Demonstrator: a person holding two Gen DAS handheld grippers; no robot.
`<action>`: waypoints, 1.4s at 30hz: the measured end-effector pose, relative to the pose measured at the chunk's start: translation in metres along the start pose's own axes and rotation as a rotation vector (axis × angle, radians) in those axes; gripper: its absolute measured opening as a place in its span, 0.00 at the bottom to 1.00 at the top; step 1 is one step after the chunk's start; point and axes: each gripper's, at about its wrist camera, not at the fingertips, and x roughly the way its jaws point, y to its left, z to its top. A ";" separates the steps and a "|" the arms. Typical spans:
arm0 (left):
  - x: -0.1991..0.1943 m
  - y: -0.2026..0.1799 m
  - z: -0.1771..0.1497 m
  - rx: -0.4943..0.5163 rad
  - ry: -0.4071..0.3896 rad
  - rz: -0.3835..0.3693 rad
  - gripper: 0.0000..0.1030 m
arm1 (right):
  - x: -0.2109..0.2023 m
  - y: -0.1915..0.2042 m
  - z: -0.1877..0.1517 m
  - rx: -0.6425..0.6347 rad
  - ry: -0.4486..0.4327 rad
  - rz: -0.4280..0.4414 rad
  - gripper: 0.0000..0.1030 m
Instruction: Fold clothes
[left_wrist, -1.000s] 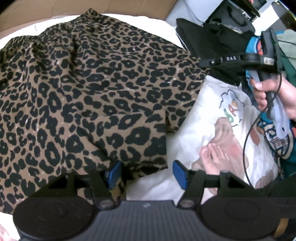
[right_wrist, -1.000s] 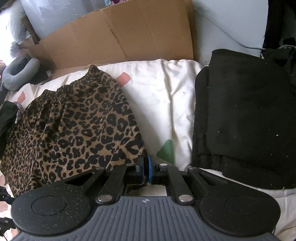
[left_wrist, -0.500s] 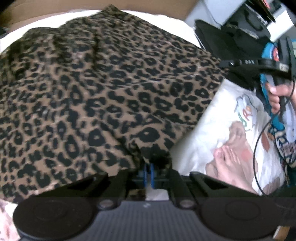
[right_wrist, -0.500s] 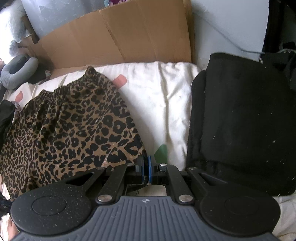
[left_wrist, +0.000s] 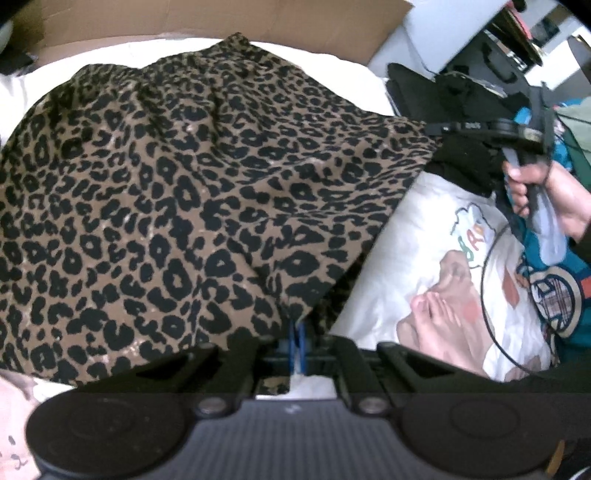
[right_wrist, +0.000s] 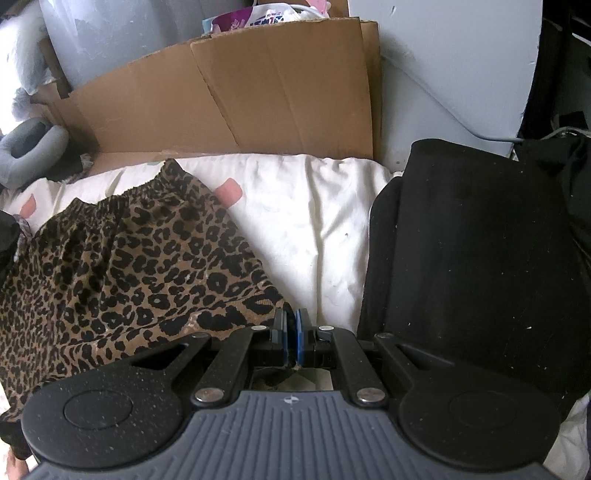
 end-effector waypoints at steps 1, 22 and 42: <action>0.001 -0.001 -0.001 0.009 0.002 -0.006 0.06 | 0.002 0.000 -0.001 0.001 0.005 -0.004 0.02; 0.041 -0.018 0.007 -0.033 0.072 -0.079 0.23 | 0.030 -0.019 -0.020 0.097 0.079 -0.022 0.26; 0.030 0.018 0.001 -0.134 0.086 -0.023 0.06 | 0.048 -0.039 -0.055 0.336 0.065 0.095 0.47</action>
